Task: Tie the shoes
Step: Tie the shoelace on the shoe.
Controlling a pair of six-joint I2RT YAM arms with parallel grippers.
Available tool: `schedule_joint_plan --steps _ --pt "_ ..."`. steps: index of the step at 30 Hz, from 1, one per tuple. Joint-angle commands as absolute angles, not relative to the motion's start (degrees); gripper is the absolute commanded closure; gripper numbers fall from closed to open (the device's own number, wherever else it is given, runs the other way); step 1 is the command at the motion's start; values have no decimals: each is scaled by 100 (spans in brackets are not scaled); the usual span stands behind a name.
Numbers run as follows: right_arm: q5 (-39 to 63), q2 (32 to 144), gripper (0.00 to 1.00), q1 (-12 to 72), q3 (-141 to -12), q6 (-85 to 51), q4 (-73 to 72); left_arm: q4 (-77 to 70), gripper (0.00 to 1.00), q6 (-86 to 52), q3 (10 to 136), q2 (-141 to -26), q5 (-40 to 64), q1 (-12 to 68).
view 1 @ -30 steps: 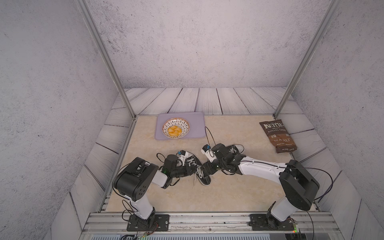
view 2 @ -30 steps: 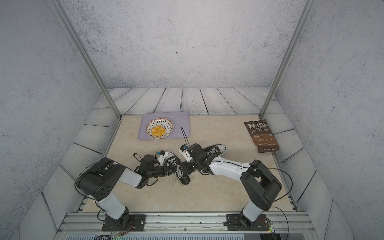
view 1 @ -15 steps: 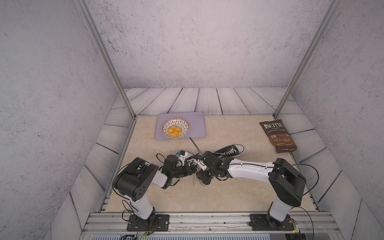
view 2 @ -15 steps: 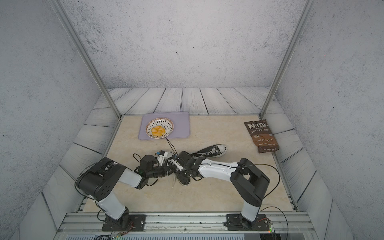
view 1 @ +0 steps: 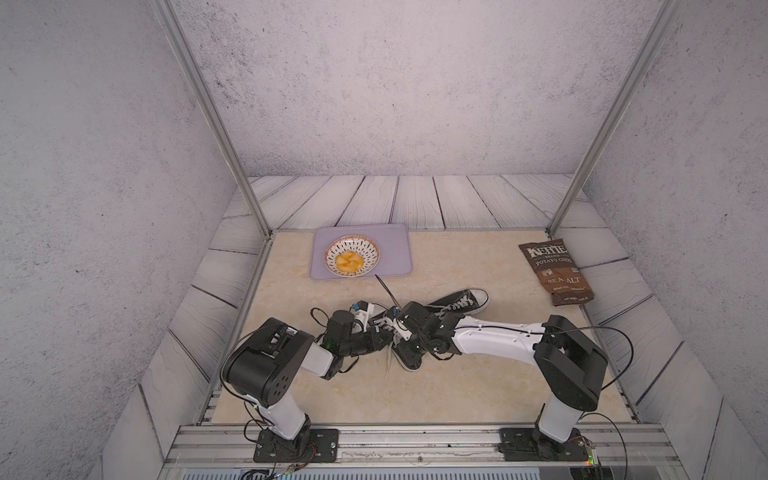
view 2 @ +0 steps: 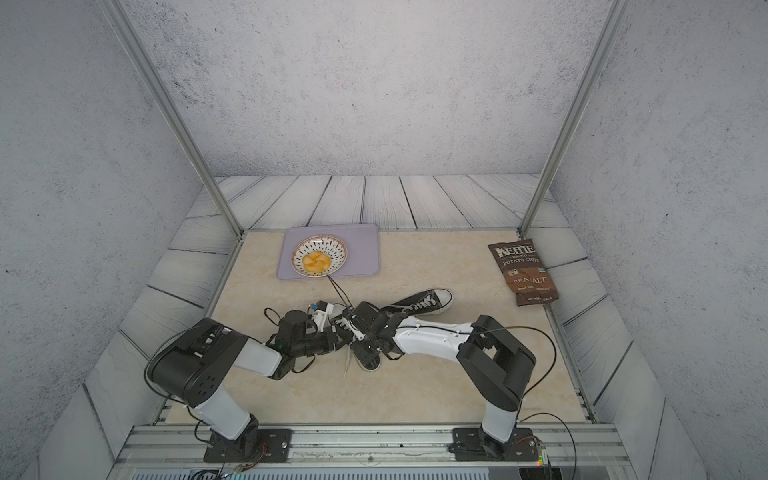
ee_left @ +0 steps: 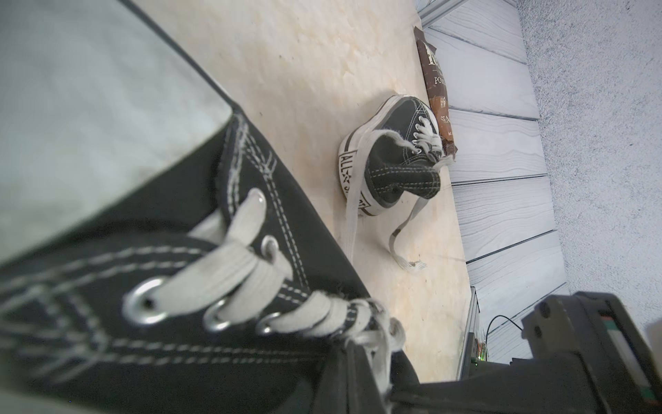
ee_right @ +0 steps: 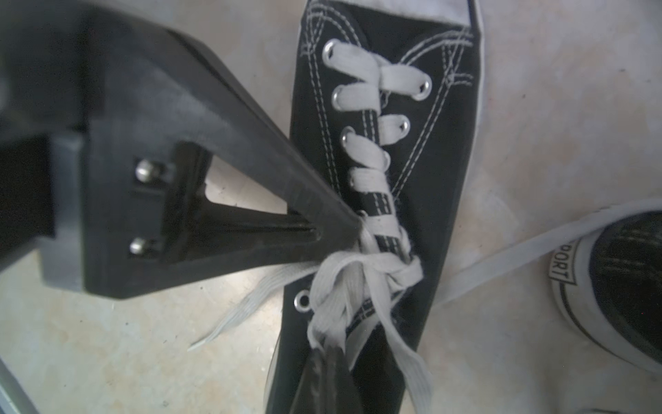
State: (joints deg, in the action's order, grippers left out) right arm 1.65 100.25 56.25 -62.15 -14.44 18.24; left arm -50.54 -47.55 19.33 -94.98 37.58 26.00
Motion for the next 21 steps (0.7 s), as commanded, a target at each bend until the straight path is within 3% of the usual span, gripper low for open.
schedule_joint_plan --steps 1,21 --pt "-182 9717 100 5651 -6275 -1435 1931 -4601 100 -4521 1837 -9256 3491 2509" --pt "-1067 9597 100 5566 -6095 -1702 1855 -2845 100 -4088 1746 -8123 2695 2321"
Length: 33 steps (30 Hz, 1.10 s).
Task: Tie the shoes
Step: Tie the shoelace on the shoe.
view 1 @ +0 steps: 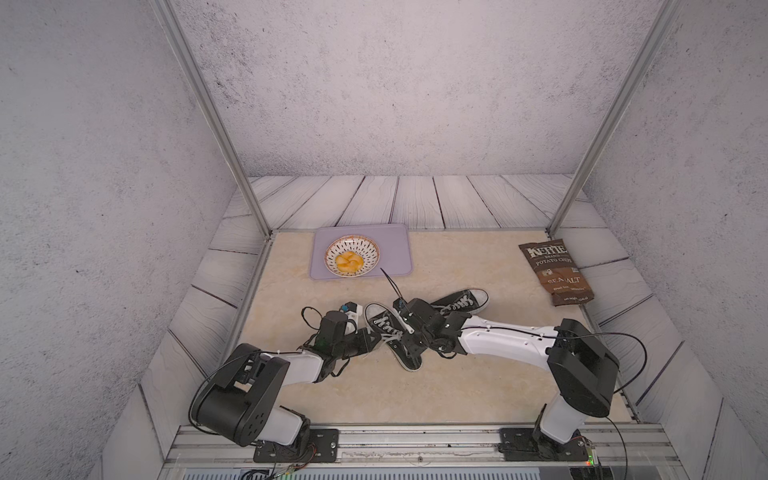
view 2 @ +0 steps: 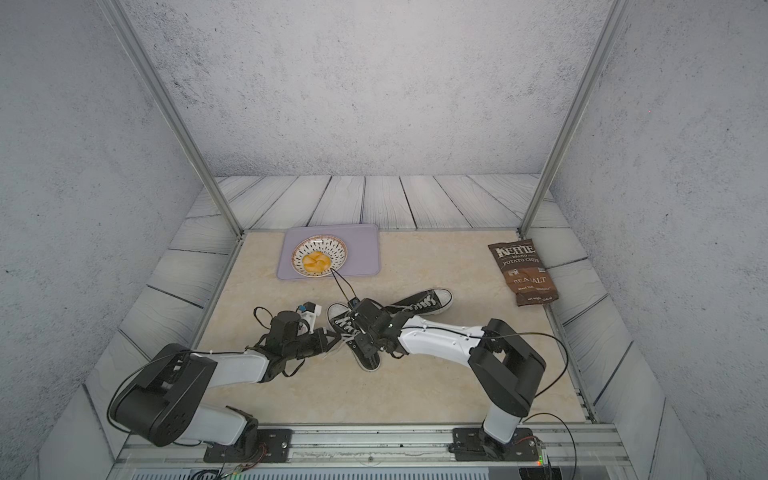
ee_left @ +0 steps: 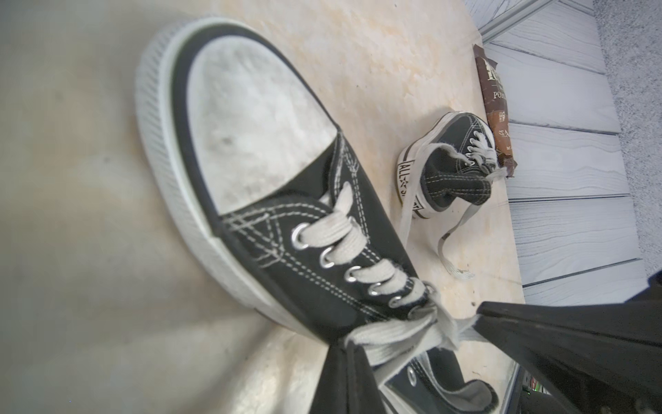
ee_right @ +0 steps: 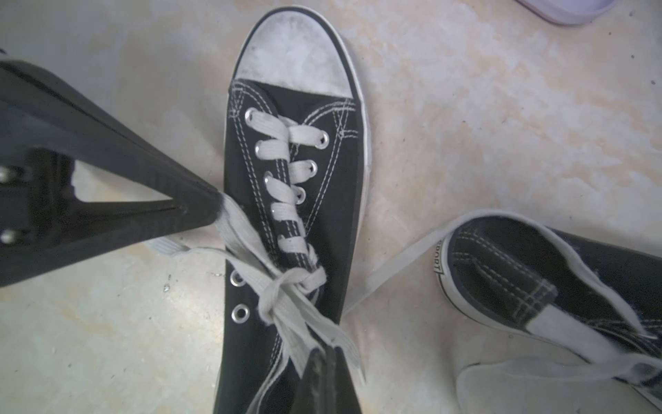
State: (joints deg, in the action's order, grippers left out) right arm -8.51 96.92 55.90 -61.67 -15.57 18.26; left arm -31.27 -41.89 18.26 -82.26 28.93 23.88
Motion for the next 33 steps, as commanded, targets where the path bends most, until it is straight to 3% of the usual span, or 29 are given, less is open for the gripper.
schedule_joint_plan --steps 1,15,33 --pt "-1110 9614 100 5555 -6100 -1718 1854 -2805 100 -4116 1736 -8098 2654 2303" --pt "-1417 9743 100 5407 -6082 -1979 1942 -2115 100 -4229 1580 -7581 2129 2058" --pt "-1625 9881 100 5195 -6049 -2246 2082 -2662 100 -4289 1650 -8395 2485 1630"
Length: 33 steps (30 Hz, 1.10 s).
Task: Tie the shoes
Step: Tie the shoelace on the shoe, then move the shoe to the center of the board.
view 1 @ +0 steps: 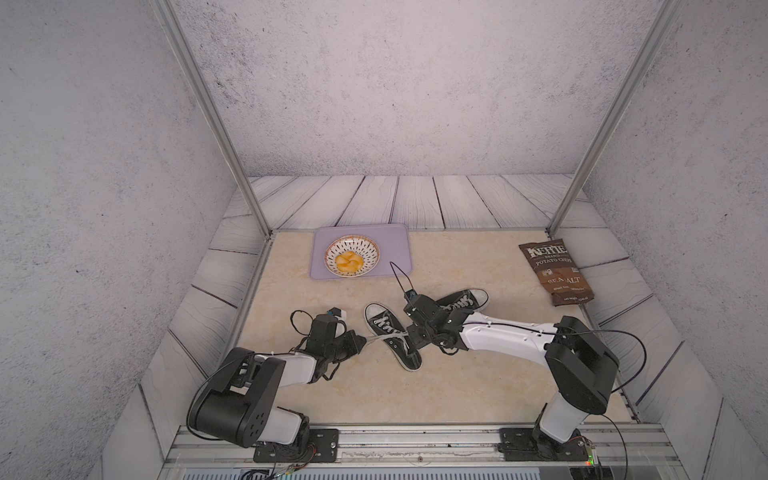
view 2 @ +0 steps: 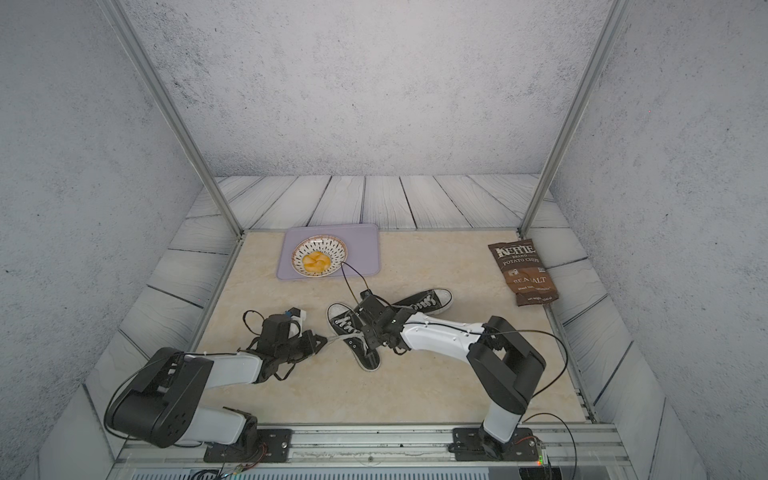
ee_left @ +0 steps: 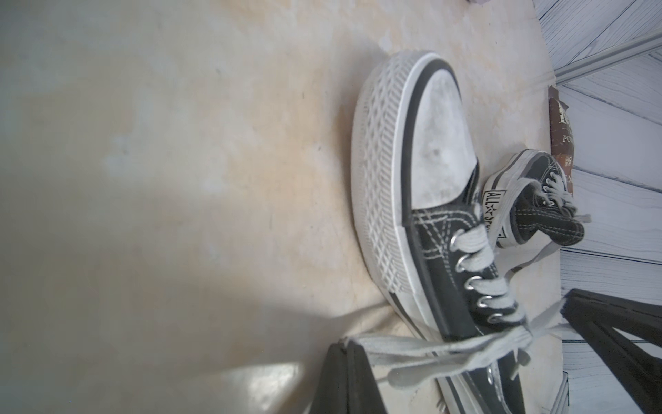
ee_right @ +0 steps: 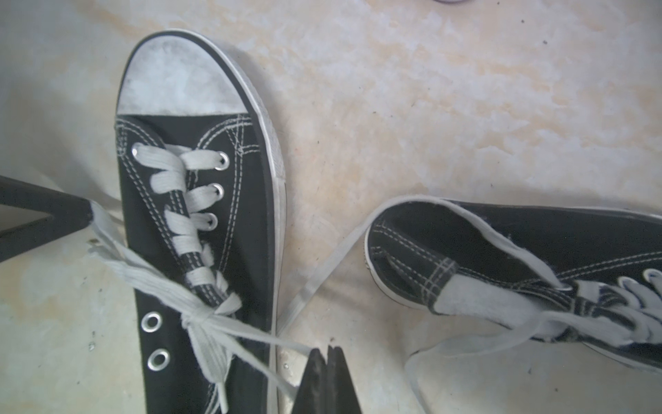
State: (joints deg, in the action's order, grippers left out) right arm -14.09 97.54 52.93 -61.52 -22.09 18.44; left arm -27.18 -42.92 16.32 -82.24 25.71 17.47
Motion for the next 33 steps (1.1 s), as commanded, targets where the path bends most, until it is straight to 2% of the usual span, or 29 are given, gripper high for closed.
schedule_joint_plan --steps 1,3,4,5,6,7,8,10,14,16,21,24,29,33 --pt "-1507 9857 100 5194 -6030 -2217 2013 -2785 100 -4261 1664 -8436 2638 1636" --pt "-1110 9773 99 5194 -5967 -2107 1849 -2935 100 -4174 1735 -8496 2985 1635" --pt "-947 9705 94 5194 -5922 -2084 1767 -2912 94 -4145 1784 -8481 3087 1635" --pt "-795 9643 85 5194 -5871 -2079 1714 -2880 76 -4148 1794 -8446 3112 1635" --pt "-579 9555 72 5194 -5803 -2029 1637 -2836 50 -4144 1785 -8361 3082 1635" --pt "-355 9475 56 5195 -5729 -1975 1570 -2725 33 -4141 1767 -8253 3004 1635" --pt "-177 9426 46 5194 -5682 -1936 1556 -2548 21 -4108 1775 -8141 2900 1635" --pt "259 9396 33 5195 -5639 -1838 1640 -1965 11 -3976 1880 -7846 2674 1635" --pt "892 9390 16 5194 -5321 -1930 1422 -934 7 -3661 2114 -7275 2262 1627" --pt "1127 9497 12 5194 -5231 -2015 1262 -610 7 -3525 2178 -6950 2177 1618" --pt "1808 9955 11 5194 -5349 -2210 774 43 3 -3211 2363 -6101 1961 1617" --pt "2165 10155 14 5214 -5476 -2230 407 294 3 -3047 2484 -5795 1811 1608" --pt "2613 10701 18 5214 -5886 -2210 -19 129 3 -3097 2461 -5611 1725 1608" --pt "2793 10871 15 5229 -6083 -2241 -310 35 3 -3113 2560 -5539 1848 1608"
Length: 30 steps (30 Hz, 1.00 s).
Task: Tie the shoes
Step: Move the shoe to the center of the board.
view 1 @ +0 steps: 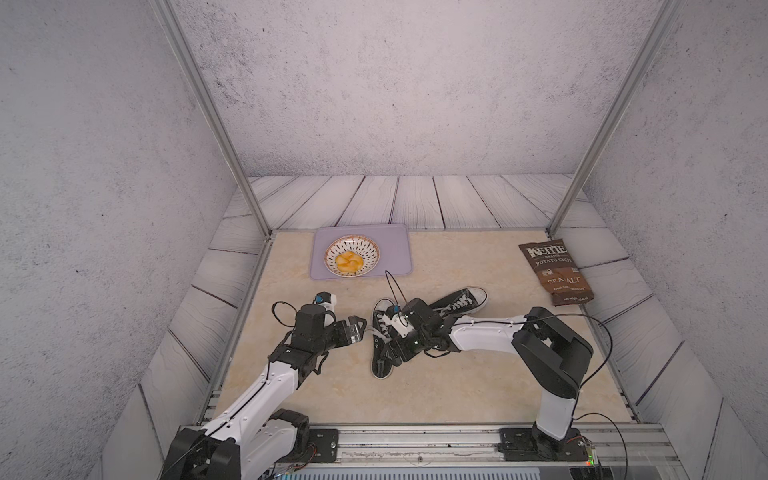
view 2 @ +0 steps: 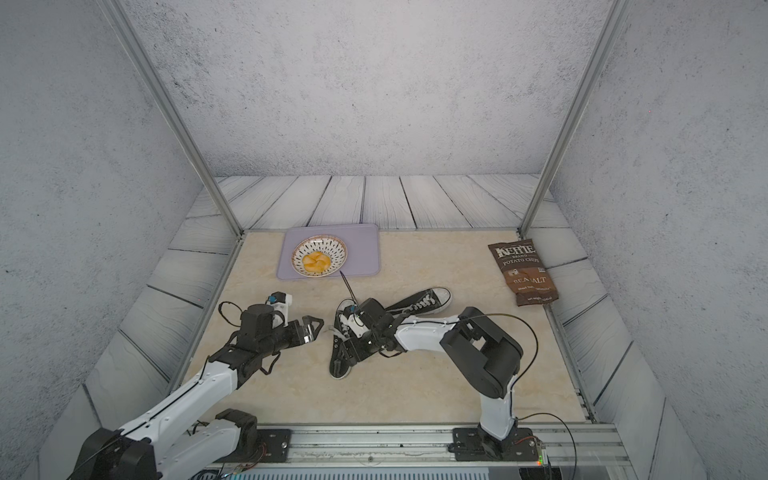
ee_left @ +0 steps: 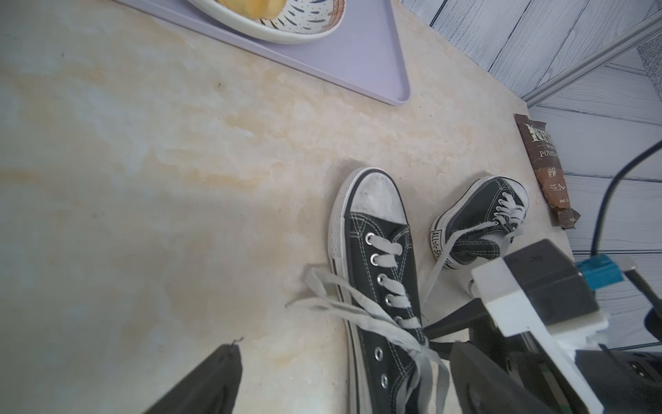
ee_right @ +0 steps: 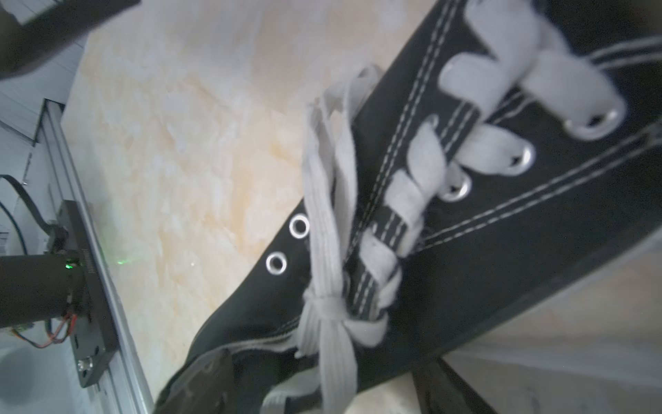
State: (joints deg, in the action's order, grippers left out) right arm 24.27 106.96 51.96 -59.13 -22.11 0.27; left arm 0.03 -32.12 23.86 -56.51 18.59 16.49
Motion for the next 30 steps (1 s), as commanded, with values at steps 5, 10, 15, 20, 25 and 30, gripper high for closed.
schedule_joint_plan --steps 5,10,15,20,25,30 --pt "1996 10087 0 5233 -6064 -1798 403 147 3 -2815 2788 -5420 1960 1608" --pt "765 8616 0 5217 -5656 -1707 1200 222 4 -2514 3026 -5395 2105 1630" --pt "-439 7301 0 4989 -5197 -2151 1600 -77 5 -2301 3196 -5697 2403 1843" --pt "-703 6664 0 4131 -4761 -2890 1740 -618 6 -1955 3321 -6265 2346 2397" --pt "-634 7205 0 3101 -4859 -3380 2002 -1514 5 -1970 3384 -7084 2477 2619" --pt "-224 8468 0 2516 -5420 -3928 1967 -2130 6 -2043 3437 -7647 2814 2646"
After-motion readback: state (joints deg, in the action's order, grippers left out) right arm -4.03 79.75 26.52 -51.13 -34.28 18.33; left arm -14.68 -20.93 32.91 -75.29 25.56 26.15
